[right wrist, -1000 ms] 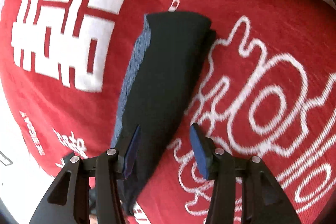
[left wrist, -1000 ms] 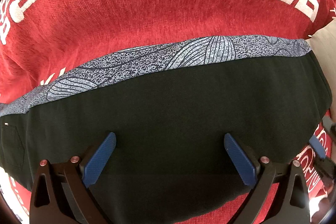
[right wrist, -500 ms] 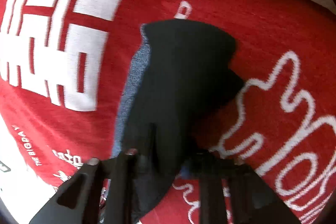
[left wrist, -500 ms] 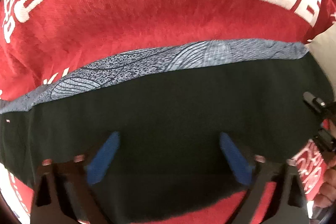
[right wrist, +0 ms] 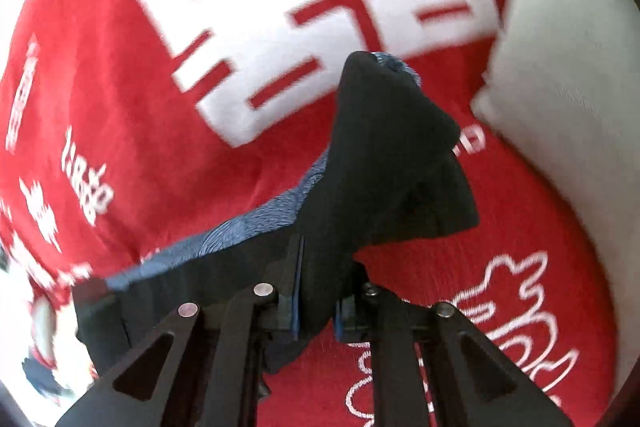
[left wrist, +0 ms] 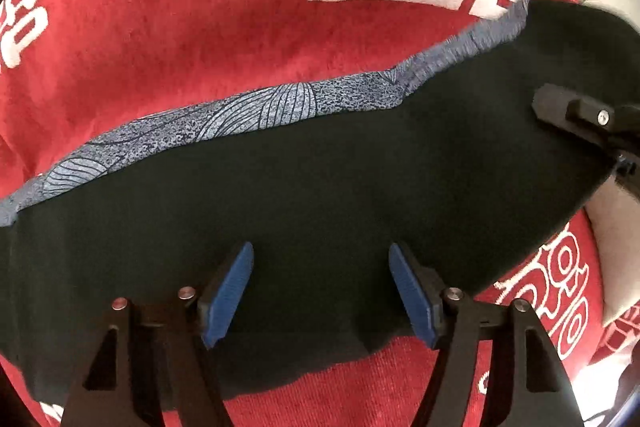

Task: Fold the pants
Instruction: 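Grasp the trouser cuff end with the right gripper and lift it, then fold the held cuff end over toward the waistband with the right gripper, then release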

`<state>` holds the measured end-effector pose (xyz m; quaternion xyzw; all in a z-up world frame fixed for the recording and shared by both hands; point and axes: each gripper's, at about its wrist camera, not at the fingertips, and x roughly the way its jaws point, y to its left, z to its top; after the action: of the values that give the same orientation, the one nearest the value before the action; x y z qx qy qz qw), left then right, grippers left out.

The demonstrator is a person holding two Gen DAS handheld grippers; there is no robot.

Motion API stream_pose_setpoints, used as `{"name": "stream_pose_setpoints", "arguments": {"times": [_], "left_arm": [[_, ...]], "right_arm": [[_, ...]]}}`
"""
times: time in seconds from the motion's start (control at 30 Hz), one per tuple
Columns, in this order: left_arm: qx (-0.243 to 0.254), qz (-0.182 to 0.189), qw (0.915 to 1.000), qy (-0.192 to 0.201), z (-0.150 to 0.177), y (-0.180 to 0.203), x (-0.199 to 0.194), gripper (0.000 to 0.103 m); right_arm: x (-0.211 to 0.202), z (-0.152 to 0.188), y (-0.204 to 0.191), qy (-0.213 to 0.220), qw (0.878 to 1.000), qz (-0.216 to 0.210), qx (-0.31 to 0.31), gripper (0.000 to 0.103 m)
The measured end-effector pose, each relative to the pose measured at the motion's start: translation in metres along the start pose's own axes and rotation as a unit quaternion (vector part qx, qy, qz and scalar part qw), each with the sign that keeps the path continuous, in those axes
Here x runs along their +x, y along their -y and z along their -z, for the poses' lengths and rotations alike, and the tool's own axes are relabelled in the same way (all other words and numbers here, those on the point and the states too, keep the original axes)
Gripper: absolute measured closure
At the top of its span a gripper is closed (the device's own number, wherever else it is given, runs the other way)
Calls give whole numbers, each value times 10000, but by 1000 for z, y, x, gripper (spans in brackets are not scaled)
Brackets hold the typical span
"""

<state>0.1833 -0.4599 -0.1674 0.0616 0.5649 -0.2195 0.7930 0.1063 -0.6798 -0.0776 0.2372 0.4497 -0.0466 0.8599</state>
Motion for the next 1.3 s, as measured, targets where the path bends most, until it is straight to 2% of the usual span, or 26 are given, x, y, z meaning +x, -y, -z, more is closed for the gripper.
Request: {"name": "stream_pose_setpoints", "arguments": {"times": [0.13,0.2,0.3,0.37,0.5,0.53,0.6,0.73,0.8,0.87,0.9,0.93,0.97,1.03,1.07,1.1,1.13,1.17,1.23,1.3], "left_arm": [[67,245,9996,-91,1,-9,-7,33],[-300,434,9985,-169,0,-31,-20,33],[-694,361,9969,-52,2,-74,-45,33],[-821,231,9964,-6,4,-103,-57,33],[-1077,-143,9941,-65,12,-162,-71,33],[-1145,-259,9931,-79,14,-178,-73,33],[-1298,-447,9905,-48,20,-208,-79,33],[-1687,-791,9824,-101,32,-254,-83,33],[-1832,-812,9796,-160,38,-271,-85,33],[-1829,-875,9790,-190,44,-286,-88,33],[-1811,-880,9793,-193,49,-280,-86,33],[-1809,-854,9796,-191,51,-283,-88,33],[-1815,-791,9800,-182,53,-286,-92,33],[-1822,-629,9811,-172,51,-292,-96,32],[-1814,-511,9819,-161,49,-288,-99,33],[-1763,-285,9838,-139,45,-284,-103,32],[-1700,-128,9853,-119,41,-278,-108,24],[-1624,30,9867,-79,38,-271,-110,18],[-1346,467,9898,5,27,-250,-115,18],[-1104,841,9903,-63,19,-232,-112,18]], "right_arm": [[-6,1,-36,45,9964,201,-828,91],[-11,4,-56,95,9904,380,-1328,91],[-16,11,-89,143,9755,720,-2073,91],[-13,22,-116,171,9597,988,-2626,91],[-2,53,-170,174,9277,1241,-3517,91],[6,66,-187,135,9153,1299,-3810,91],[25,90,-213,-10,8929,1439,-4267,91],[65,133,-245,-424,8668,1561,-4716,90],[82,151,-255,-561,8535,1717,-4887,88],[91,168,-262,-520,8318,1979,-5161,79],[92,175,-264,-473,8224,2058,-5283,77],[88,181,-266,-447,8158,2022,-5400,68],[83,184,-267,-445,8143,1940,-5453,61],[70,185,-267,-428,8160,1796,-5478,58],[61,181,-265,-485,8247,1662,-5384,58],[52,173,-260,-530,8389,1557,-5189,58],[47,168,-257,-541,8494,1558,-5014,56],[41,158,-250,-577,8659,1544,-4723,56],[30,134,-233,-663,9025,1389,-4023,55],[23,110,-212,-718,9321,1329,-3293,55]]}}
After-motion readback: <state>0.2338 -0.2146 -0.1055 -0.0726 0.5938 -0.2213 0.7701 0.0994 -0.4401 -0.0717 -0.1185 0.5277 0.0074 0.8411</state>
